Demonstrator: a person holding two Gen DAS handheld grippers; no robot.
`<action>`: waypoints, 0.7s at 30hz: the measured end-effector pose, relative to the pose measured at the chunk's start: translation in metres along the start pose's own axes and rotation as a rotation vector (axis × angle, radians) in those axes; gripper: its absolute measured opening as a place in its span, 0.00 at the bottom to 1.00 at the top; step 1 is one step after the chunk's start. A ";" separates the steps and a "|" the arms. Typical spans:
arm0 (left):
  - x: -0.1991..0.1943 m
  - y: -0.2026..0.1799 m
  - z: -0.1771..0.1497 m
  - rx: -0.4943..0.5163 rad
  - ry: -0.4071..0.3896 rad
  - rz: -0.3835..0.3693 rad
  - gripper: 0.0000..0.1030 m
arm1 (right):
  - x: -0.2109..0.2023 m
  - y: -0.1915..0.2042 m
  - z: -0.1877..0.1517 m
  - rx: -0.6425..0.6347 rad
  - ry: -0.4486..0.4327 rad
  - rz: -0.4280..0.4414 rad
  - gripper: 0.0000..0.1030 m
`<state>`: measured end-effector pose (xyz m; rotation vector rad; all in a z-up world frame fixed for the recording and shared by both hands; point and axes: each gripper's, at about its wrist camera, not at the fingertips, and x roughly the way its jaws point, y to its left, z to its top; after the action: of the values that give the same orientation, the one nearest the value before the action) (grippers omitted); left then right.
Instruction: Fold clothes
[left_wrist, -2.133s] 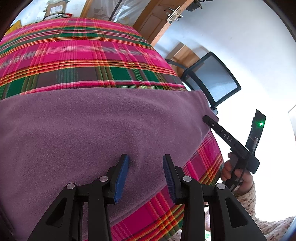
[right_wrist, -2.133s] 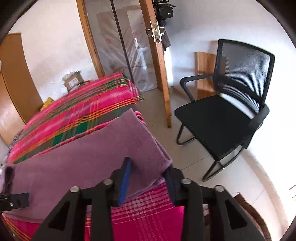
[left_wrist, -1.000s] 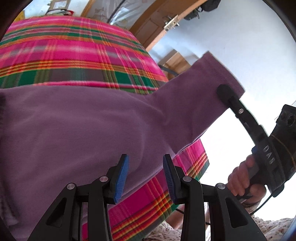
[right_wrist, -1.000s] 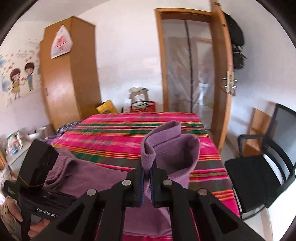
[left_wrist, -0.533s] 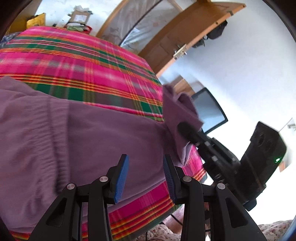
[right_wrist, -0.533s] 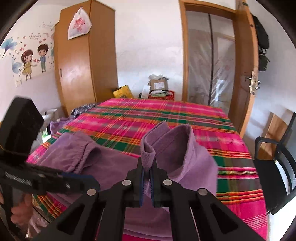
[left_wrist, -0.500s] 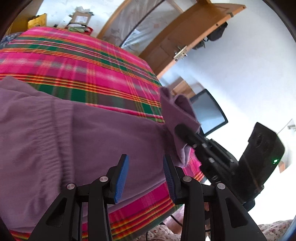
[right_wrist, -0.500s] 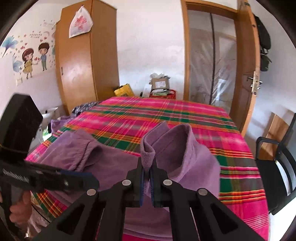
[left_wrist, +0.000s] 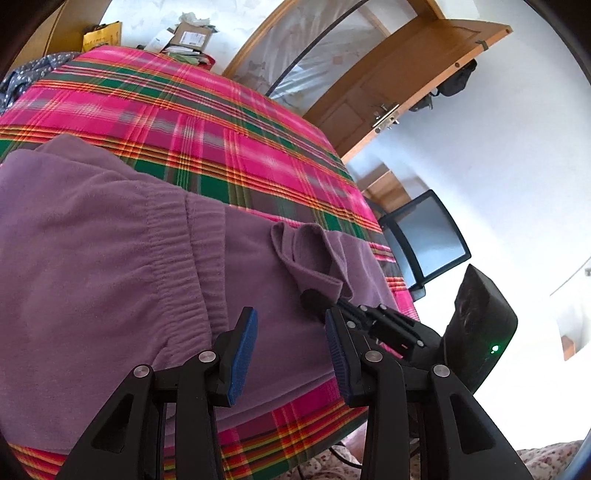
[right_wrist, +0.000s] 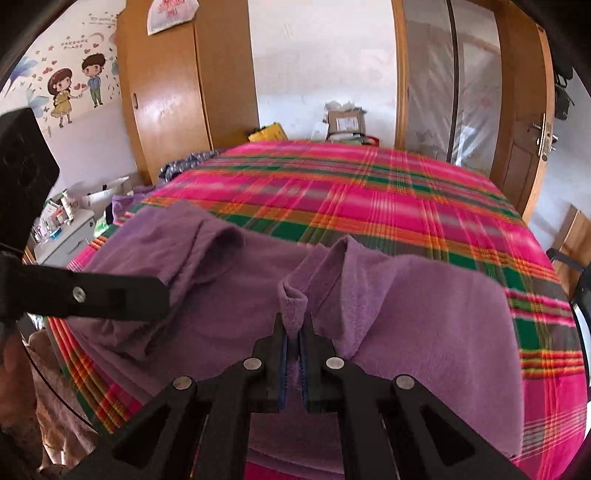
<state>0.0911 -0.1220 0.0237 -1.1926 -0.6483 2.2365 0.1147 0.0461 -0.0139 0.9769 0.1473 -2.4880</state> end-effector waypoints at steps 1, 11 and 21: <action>0.001 0.000 0.001 -0.001 0.001 -0.001 0.38 | 0.000 0.000 -0.001 0.002 0.000 0.008 0.06; 0.012 -0.006 0.009 -0.005 0.006 0.003 0.38 | -0.035 0.008 -0.008 -0.092 -0.053 0.198 0.24; 0.057 -0.026 0.036 0.018 0.101 -0.022 0.38 | -0.035 -0.062 -0.014 0.108 -0.047 0.009 0.25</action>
<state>0.0385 -0.0716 0.0239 -1.2744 -0.5972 2.1440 0.1175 0.1179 -0.0047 0.9585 -0.0068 -2.5304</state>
